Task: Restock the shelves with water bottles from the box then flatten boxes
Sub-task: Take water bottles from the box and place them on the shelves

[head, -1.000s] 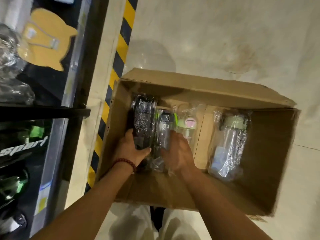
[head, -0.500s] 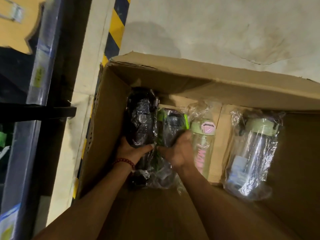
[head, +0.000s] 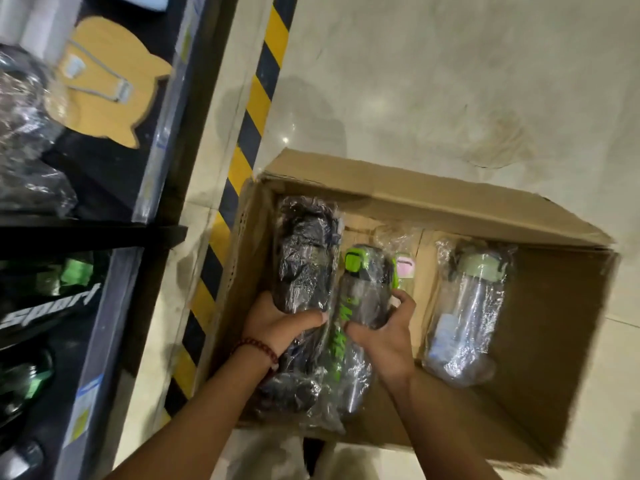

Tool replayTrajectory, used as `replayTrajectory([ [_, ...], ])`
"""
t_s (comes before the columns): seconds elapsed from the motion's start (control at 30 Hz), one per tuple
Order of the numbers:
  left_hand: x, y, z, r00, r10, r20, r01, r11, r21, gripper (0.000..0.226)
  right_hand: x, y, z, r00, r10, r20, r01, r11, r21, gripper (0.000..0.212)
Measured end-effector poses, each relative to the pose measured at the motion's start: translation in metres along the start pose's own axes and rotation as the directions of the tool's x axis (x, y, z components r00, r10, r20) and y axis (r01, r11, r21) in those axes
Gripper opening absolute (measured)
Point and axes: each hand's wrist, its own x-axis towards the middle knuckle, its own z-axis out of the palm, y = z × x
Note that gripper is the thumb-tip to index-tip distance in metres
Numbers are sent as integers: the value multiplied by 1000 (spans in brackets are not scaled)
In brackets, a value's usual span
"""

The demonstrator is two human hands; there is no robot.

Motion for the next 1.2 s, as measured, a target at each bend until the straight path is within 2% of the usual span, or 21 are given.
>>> replayTrajectory([
  [0.03, -14, 5, -3, 1000, 14, -17, -14, 1000, -12, 87, -11, -7, -6, 1000, -19, -16, 19, 1000, -3, 80],
  [0.17, -79, 32, -16, 995, 90, -35, -91, 994, -57, 105, -56, -45, -28, 994, -85, -74, 84, 996, -8, 81],
  [0.37, -184, 71, -52, 972, 217, -88, -228, 964, -140, 102, -147, -141, -56, 972, -225, -67, 228, 973, 40, 76],
  [0.67, -363, 129, -125, 889, 370, -271, -438, 858, -268, 76, -298, -260, -76, 913, -403, -61, 405, 914, 14, 85],
  [0.83, -479, 139, -159, 804, 452, -386, -568, 775, -275, 97, -396, -310, -86, 862, -504, 50, 503, 864, 24, 87],
  [0.93, -534, 129, -169, 764, 480, -432, -618, 737, -275, 74, -442, -327, -94, 841, -528, 115, 524, 849, 71, 95],
  [0.97, -549, 123, -171, 756, 481, -443, -627, 727, -280, 73, -454, -331, -96, 827, -542, 149, 535, 840, 86, 95],
  [1.1, -596, 95, -170, 721, 458, -519, -658, 687, -308, 97, -494, -339, -103, 739, -599, 308, 597, 794, 111, 84],
  [1.13, -602, 86, -169, 712, 446, -543, -665, 678, -315, 91, -503, -339, -104, 711, -612, 346, 616, 780, 111, 83],
  [1.2, -617, 71, -166, 685, 420, -595, -682, 656, -322, 61, -518, -336, -104, 667, -622, 411, 642, 759, 108, 82],
])
